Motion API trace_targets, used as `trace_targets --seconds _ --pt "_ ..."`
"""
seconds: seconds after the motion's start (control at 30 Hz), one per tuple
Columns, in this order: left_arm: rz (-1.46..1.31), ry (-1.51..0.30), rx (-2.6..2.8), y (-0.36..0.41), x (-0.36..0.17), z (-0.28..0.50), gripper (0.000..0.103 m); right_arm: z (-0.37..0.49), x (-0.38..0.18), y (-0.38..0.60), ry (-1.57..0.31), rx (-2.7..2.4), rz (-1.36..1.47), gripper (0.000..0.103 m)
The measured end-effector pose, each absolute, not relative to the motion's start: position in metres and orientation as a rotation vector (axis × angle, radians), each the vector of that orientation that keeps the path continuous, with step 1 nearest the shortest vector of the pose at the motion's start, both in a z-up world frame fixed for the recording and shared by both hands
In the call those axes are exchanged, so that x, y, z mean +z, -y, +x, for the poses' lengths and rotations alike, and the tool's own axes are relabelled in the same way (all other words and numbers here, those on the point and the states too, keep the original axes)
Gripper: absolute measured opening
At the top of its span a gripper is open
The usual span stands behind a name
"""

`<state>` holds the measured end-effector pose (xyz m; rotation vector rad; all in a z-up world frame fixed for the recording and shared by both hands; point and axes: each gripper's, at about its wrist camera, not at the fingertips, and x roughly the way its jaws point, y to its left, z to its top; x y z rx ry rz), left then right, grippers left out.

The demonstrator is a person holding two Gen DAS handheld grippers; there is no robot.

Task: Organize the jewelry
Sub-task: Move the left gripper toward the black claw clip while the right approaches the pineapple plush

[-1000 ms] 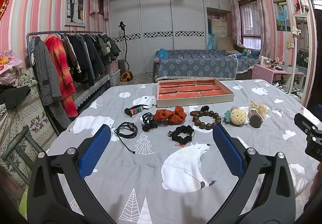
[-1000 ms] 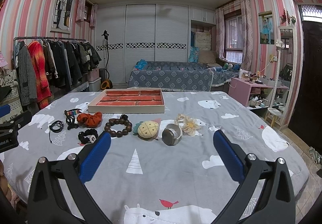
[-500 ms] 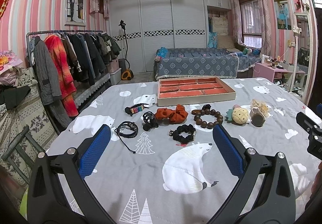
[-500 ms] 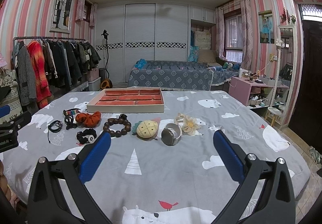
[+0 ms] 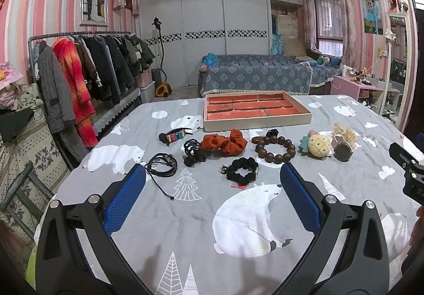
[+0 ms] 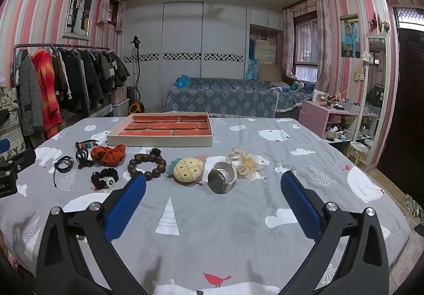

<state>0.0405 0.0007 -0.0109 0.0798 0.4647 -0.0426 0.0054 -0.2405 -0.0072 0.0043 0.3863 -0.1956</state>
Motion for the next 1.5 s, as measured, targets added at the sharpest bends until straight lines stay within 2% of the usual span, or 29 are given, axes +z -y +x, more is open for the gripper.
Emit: trace_targets --seconds 0.87,1.2,1.5 --pt "0.097 -0.558 -0.043 -0.003 -0.032 0.139 0.098 0.103 -0.041 0.244 -0.549 -0.176 0.063 0.099" --pt "0.101 -0.565 -0.047 -0.01 -0.029 0.187 0.098 0.156 -0.045 0.215 -0.561 -0.183 -0.034 0.099" --pt "0.099 -0.6 -0.009 -0.025 -0.048 0.218 0.098 0.185 -0.058 0.213 -0.601 -0.194 -0.042 0.099"
